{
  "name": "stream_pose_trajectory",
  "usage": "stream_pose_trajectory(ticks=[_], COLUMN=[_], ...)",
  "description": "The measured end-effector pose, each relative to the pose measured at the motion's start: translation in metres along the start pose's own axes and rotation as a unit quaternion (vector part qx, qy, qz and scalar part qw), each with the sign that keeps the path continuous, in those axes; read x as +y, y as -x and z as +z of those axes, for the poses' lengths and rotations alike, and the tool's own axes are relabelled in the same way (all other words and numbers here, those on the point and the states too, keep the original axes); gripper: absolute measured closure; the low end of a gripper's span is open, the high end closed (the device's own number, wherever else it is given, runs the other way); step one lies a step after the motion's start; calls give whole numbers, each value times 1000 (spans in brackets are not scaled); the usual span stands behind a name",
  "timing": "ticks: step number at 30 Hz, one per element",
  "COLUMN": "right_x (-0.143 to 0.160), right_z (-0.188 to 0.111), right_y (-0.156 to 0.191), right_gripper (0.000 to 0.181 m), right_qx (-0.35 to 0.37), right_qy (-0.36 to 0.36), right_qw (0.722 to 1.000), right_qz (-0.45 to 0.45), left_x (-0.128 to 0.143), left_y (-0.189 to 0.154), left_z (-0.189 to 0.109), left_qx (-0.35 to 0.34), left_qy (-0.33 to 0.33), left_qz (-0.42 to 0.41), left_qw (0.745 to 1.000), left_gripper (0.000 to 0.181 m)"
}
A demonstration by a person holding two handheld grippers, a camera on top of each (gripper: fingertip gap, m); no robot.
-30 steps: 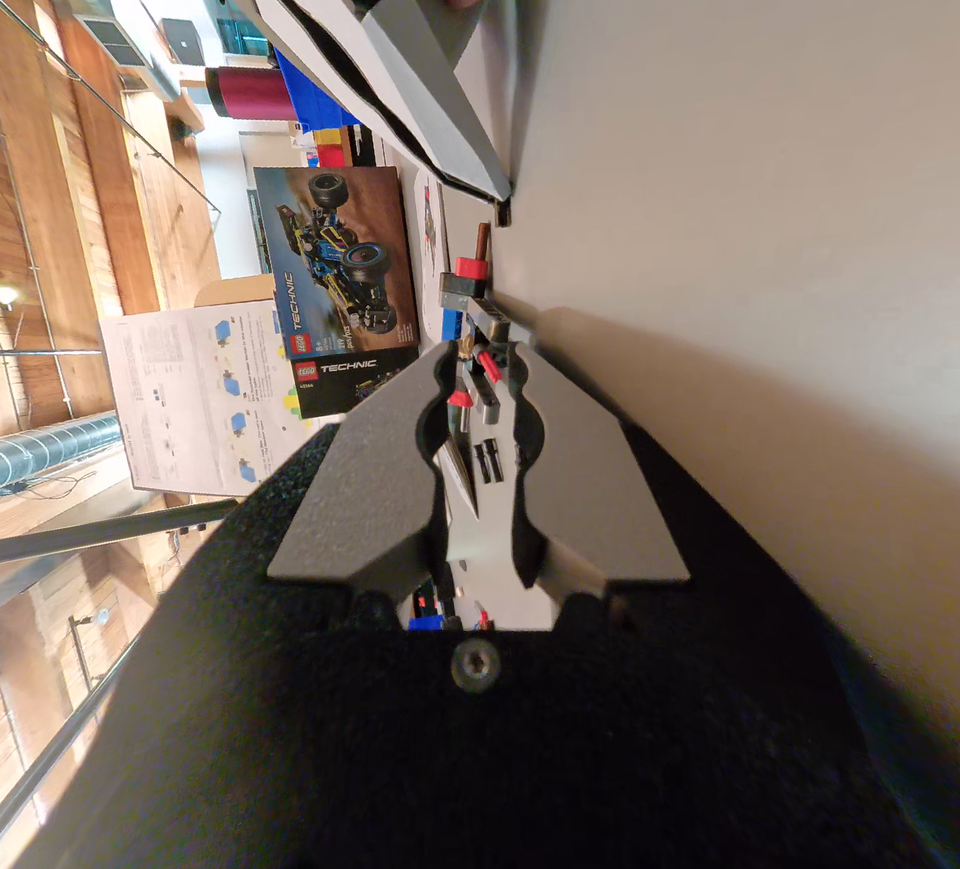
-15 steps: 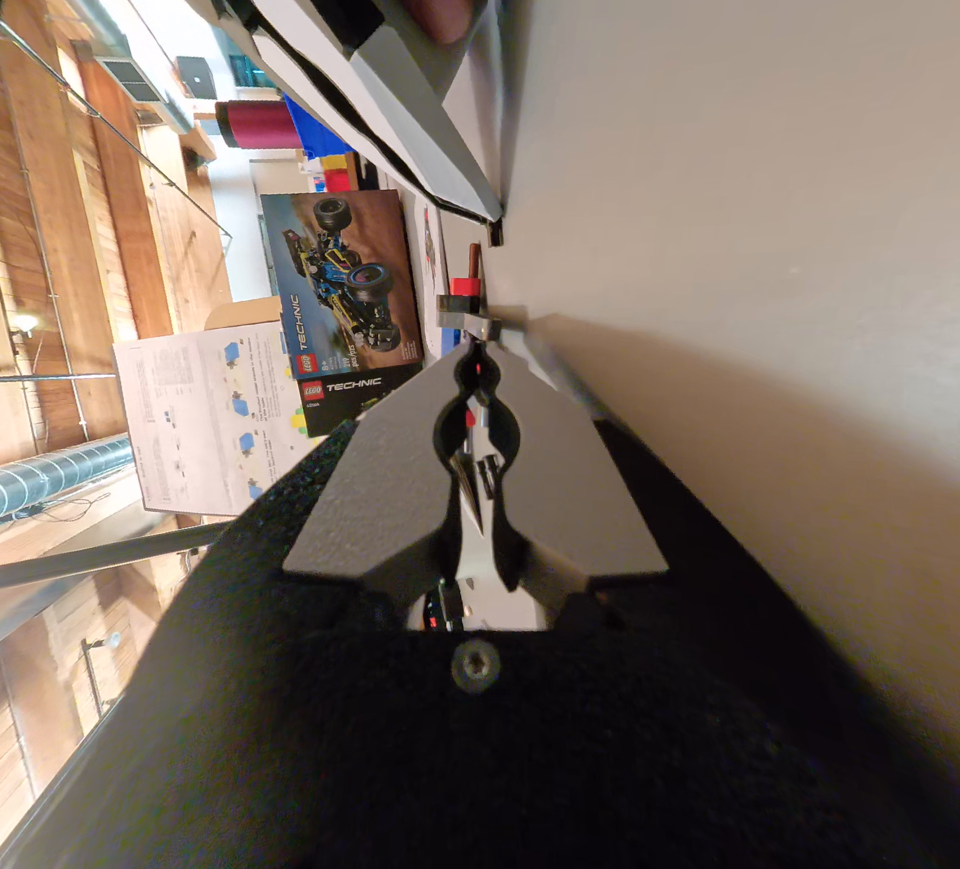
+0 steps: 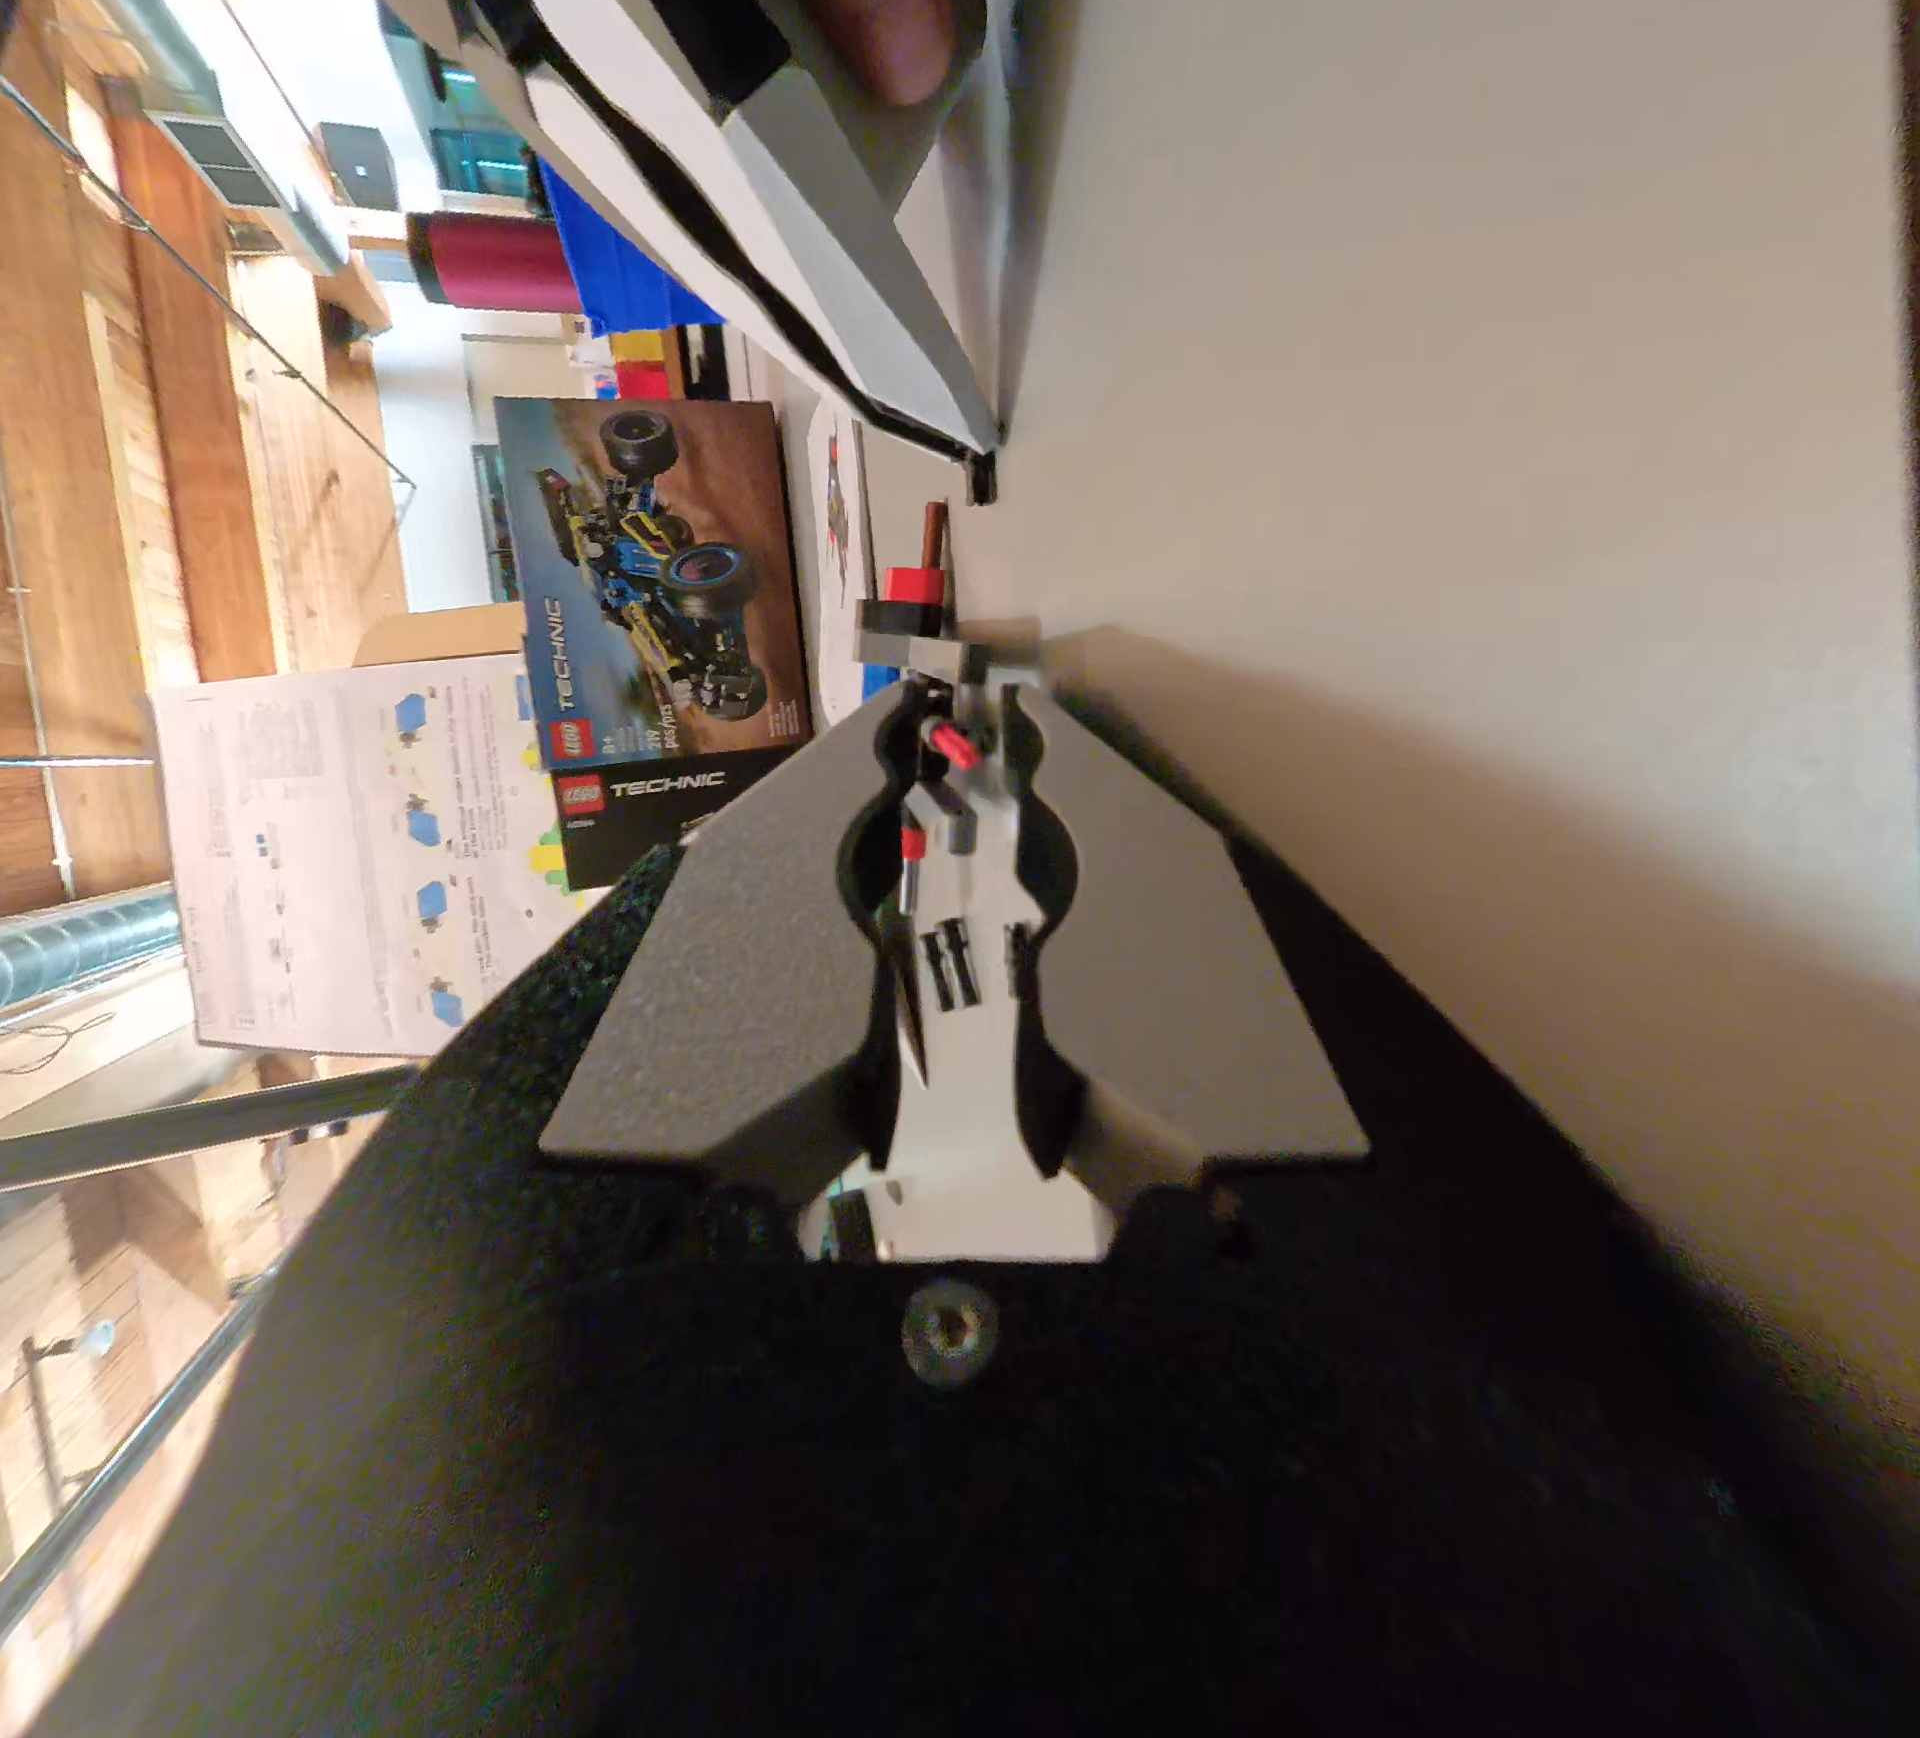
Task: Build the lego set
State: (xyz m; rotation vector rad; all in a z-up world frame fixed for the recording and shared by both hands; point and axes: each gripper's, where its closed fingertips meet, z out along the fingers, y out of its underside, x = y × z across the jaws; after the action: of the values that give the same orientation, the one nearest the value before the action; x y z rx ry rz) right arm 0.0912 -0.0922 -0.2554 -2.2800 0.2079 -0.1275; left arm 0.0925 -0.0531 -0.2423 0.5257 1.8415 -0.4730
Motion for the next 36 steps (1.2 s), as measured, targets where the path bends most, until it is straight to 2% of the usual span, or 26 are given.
stream_pose_trajectory(ticks=[8,16,36], right_x=[0,1,-3], right_z=[-1,0,4], right_y=[-1,-1,0], right_gripper=[170,179,178], right_qx=[2,6,-3], right_qy=[0,0,1], right_qw=[1000,1000,1000], right_qz=[4,2,18], left_x=[-4,-2,-3], left_y=[-5,-5,-3], left_z=[-1,2,4], left_qx=[34,31,28], left_qy=[-9,4,12], left_qz=[-36,-32,-26], left_qw=[999,999,999], left_gripper=[169,172,169])
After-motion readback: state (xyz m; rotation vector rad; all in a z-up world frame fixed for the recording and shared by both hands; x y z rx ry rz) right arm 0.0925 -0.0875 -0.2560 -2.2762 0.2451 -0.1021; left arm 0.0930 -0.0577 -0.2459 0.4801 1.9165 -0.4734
